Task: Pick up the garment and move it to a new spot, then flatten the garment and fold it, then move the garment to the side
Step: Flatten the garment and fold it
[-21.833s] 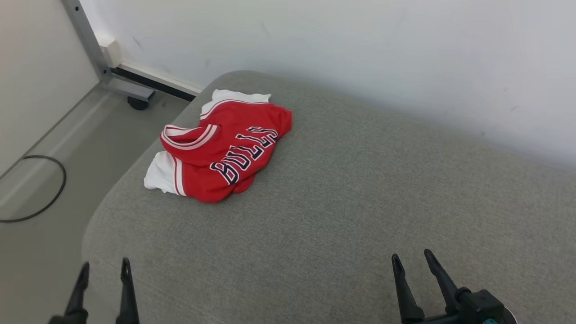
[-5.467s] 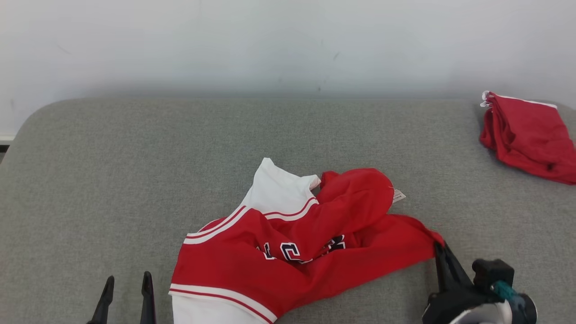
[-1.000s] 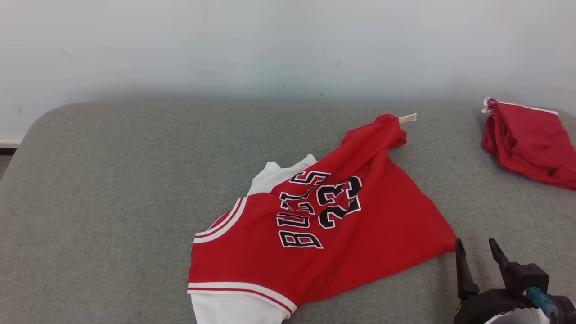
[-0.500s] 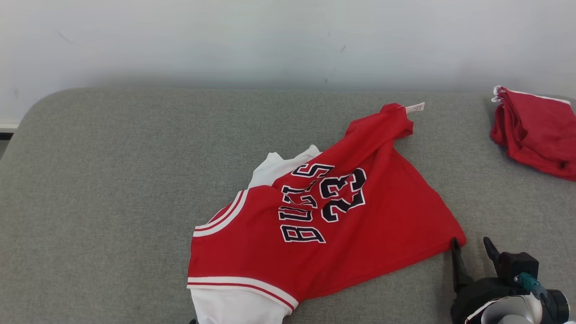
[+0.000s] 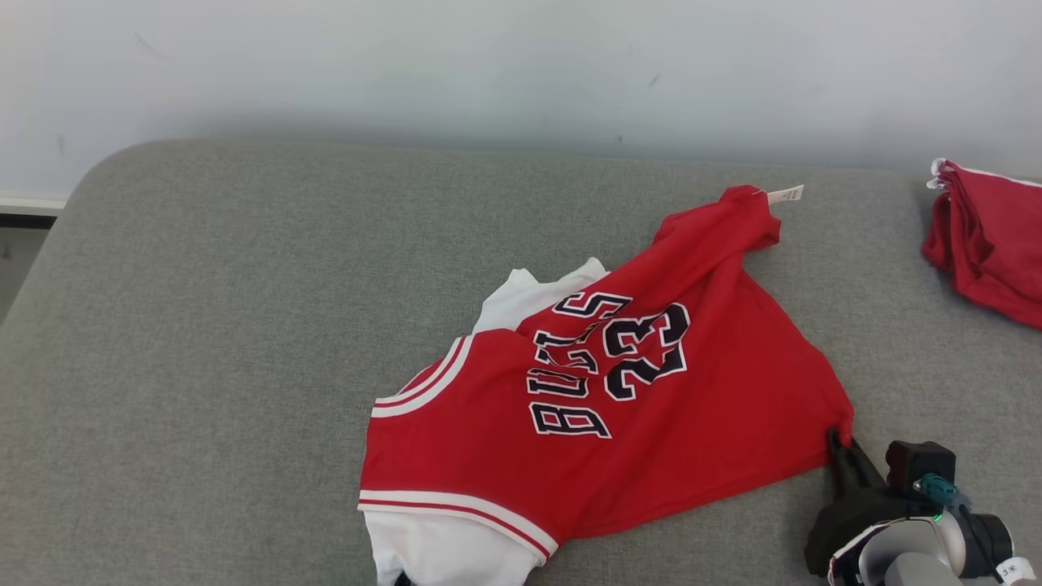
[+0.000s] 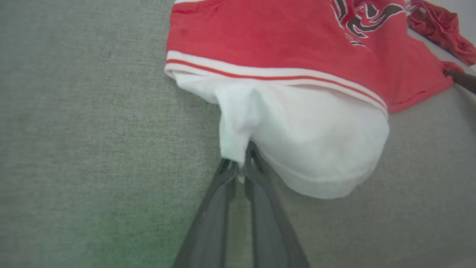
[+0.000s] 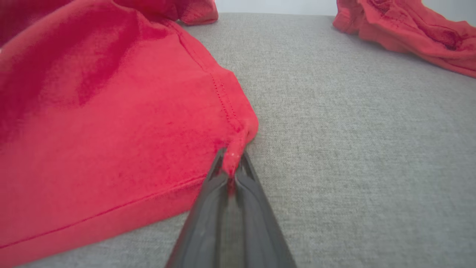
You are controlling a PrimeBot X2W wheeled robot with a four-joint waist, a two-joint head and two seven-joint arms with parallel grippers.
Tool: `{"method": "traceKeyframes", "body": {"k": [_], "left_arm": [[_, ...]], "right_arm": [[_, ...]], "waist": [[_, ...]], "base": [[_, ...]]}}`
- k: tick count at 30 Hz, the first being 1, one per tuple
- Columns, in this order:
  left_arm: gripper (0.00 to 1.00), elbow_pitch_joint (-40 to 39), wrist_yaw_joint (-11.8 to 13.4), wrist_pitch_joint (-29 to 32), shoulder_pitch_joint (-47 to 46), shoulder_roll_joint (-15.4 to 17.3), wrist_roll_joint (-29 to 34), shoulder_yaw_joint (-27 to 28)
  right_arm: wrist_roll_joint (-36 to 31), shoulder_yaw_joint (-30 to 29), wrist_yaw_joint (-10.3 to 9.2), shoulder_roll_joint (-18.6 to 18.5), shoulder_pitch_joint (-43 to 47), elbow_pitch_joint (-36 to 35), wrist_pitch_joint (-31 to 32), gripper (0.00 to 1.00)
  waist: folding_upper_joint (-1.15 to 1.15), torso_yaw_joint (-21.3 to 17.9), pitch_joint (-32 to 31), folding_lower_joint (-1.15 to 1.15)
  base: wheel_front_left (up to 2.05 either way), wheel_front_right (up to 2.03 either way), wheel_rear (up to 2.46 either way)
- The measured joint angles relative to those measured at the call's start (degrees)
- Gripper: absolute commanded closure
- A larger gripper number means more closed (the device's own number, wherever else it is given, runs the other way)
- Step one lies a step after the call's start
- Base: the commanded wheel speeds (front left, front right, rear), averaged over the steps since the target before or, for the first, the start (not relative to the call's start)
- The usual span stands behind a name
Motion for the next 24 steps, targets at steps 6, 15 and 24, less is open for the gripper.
{"method": "traceKeyframes", "body": {"k": [6, 15, 24], "left_arm": [[1.0, -3.3, 0.0, 0.0, 2.3, 0.5, -1.9, 2.2], [1.0, -13.9, 0.0, 0.0, 10.2, 2.6, -2.4, 8.0], [1.0, -22.2, 0.0, 0.1, 12.6, 5.9, -5.7, 7.4]], "right_arm": [[1.0, 0.0, 0.0, -0.5, 3.8, -4.5, 0.2, 1.0], [5.3, 1.8, 0.0, -3.0, 14.9, -14.7, 0.2, 1.0], [9.0, 7.0, 0.0, -4.5, 20.4, -24.2, 2.4, 1.0]], "waist": [[0.0, 0.1, -2.0, 0.0], [-0.01, -0.3, -5.1, -0.01], [0.0, -2.2, -5.3, -0.01]], "base": [[0.0, 0.0, 0.0], [0.0, 0.0, 0.0], [0.0, 0.0, 0.0]]}}
